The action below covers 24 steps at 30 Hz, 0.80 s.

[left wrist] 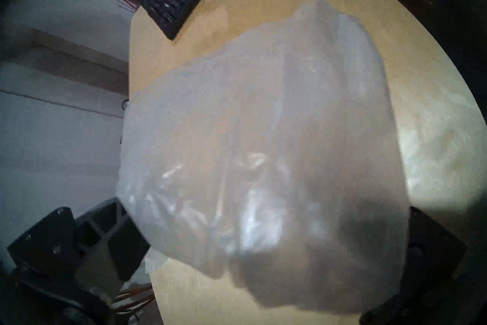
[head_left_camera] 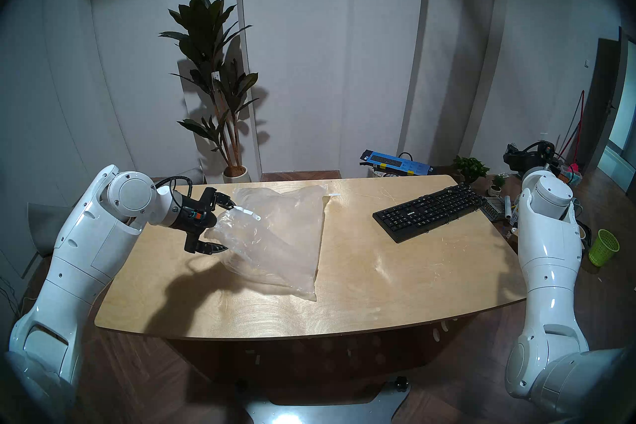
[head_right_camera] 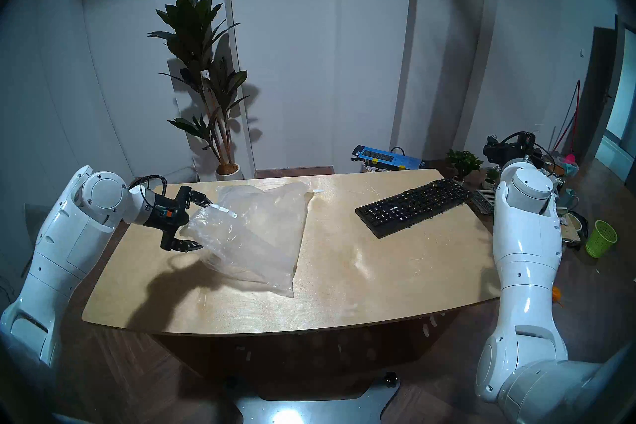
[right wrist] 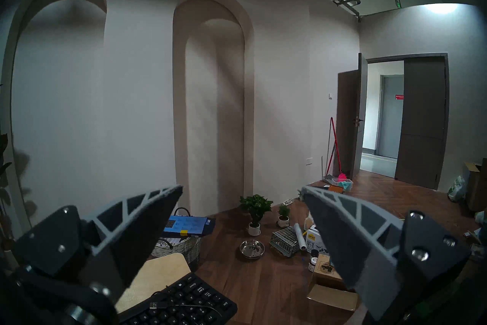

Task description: Unwrap the new keyboard and set the wrapping aside

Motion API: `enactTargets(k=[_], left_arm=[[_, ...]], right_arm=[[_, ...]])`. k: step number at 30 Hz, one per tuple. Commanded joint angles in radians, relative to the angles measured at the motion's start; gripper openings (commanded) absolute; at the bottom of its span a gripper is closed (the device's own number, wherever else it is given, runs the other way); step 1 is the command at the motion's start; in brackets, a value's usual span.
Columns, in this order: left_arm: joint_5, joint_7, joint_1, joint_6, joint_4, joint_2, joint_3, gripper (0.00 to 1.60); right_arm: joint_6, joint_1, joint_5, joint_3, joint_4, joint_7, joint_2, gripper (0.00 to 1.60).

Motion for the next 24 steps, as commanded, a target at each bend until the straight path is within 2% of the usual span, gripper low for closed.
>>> enactTargets(k=[1,8,10,11,13,14,15,18,24], left_arm=[[0.033,-0.061,-0.100,-0.117,0.000,0.083,0.016,1.60],[0.058,-0.115,-0.141,-0.244,-0.003,0.148,0.062,1.60],[0.066,-0.082,-0.141,-0.294,-0.006,0.177,0.079,1.60],[0.071,-0.070,-0.139,-0.293,-0.010,0.185,0.085,1.60],[0.088,-0.029,-0.142,-0.353,-0.017,0.223,0.101,1.60],[0.107,-0.012,-0.160,-0.342,-0.018,0.211,0.095,1.60],[0.113,0.011,-0.172,-0.377,-0.022,0.238,0.104,1.60],[0.154,0.068,-0.201,-0.435,-0.007,0.267,0.123,1.60],[0.235,0.169,-0.224,-0.535,0.041,0.305,0.178,1.60]], right_arm=[[-0.016,0.006,0.006,-0.006,-0.013,0.012,-0.005,1.60],[-0.024,0.006,0.010,-0.004,-0.015,0.027,-0.007,1.60],[-0.027,0.004,0.012,-0.001,-0.015,0.031,-0.006,1.60],[-0.028,0.004,0.013,0.001,-0.015,0.032,-0.004,1.60],[-0.030,0.003,0.015,0.004,-0.012,0.035,-0.001,1.60],[-0.031,0.004,0.016,0.006,-0.012,0.036,0.001,1.60],[-0.032,0.005,0.018,0.007,-0.012,0.037,0.002,1.60],[-0.035,0.008,0.023,0.012,-0.010,0.041,0.001,1.60],[-0.041,-0.002,0.032,0.023,0.005,0.046,-0.001,1.60]])
